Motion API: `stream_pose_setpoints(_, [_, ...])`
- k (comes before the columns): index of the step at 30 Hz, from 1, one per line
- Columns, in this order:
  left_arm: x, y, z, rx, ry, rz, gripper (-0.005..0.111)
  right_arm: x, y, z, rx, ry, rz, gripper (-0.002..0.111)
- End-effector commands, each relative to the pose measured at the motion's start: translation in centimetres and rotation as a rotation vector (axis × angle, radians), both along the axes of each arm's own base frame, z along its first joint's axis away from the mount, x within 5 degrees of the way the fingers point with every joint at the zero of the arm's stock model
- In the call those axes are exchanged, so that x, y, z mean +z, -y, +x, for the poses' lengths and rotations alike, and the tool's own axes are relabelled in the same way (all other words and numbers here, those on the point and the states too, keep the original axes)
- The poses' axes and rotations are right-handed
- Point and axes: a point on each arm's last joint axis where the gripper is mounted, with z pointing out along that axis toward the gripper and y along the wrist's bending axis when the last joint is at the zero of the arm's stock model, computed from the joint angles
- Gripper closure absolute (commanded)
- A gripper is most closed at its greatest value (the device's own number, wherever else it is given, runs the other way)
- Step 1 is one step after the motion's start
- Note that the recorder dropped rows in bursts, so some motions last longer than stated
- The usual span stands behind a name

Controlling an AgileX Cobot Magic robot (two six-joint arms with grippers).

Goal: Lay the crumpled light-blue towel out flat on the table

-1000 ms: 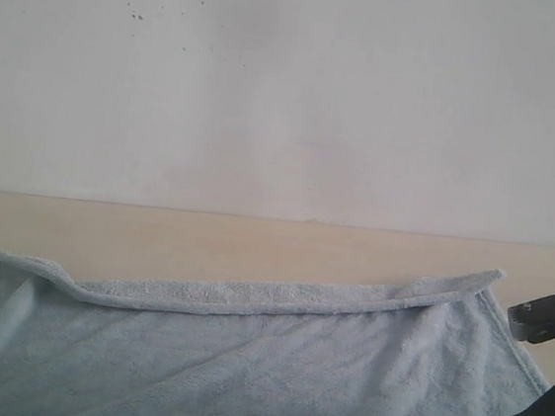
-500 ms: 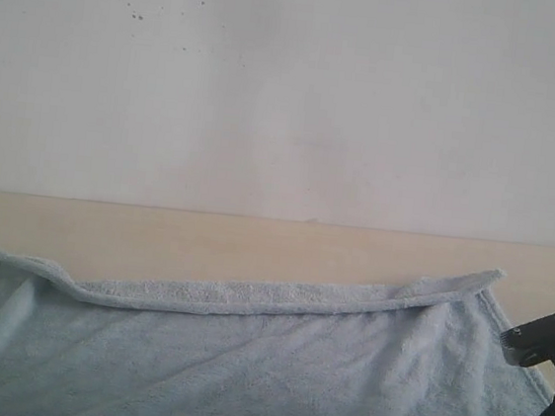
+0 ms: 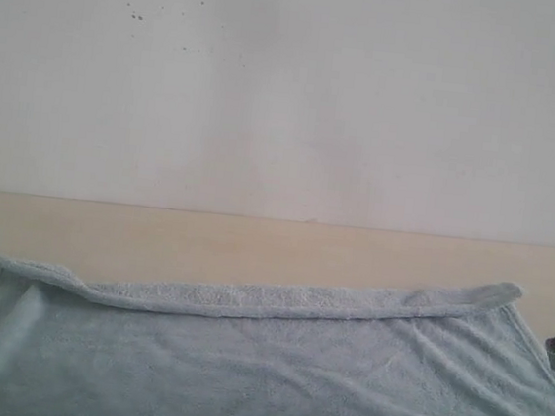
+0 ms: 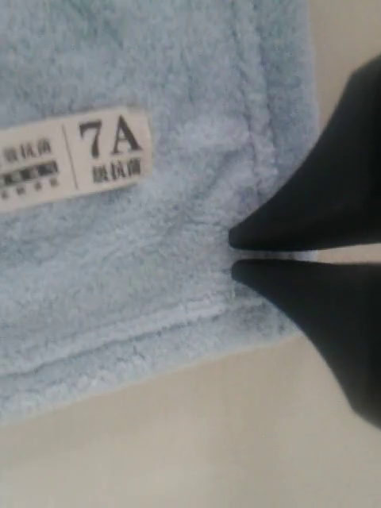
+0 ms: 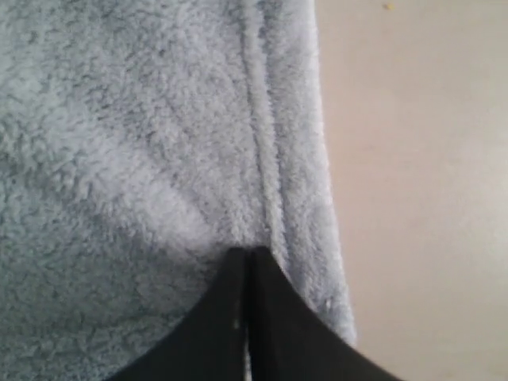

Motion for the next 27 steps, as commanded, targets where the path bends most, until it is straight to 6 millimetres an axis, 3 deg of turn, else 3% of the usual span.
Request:
stream_pose_setpoints(1, [-0.3, -0.2, -1.1, 0.055, -0.046, -0.003, 0.103, -0.4, 0.5, -2.8, -0.042, -0.057, 0.005, 0.108])
stream_pose_setpoints(8, [-1.3, 0.1, -2.8, 0.091, -0.093, -0.048, 0.103, 0.4, 0.6, -5.4, -0.069, -0.098, -0.016, 0.108])
stream_pose_setpoints(15, [-1.4, 0.2, -3.2, 0.111, -0.092, -0.067, 0.103, 1.4, 0.6, -6.2, -0.092, -0.076, -0.013, 0.108])
stream_pose_setpoints(22, [2.6, 0.3, -2.1, 0.056, 0.130, -0.109, 0.103, 2.1, 0.5, -6.1, -0.077, -0.031, -0.007, 0.108])
stream_pose_setpoints(27, [5.4, -0.2, -2.5, 0.018, 0.238, -0.077, 0.103, 2.1, 0.5, -6.0, -0.077, -0.025, -0.003, 0.108])
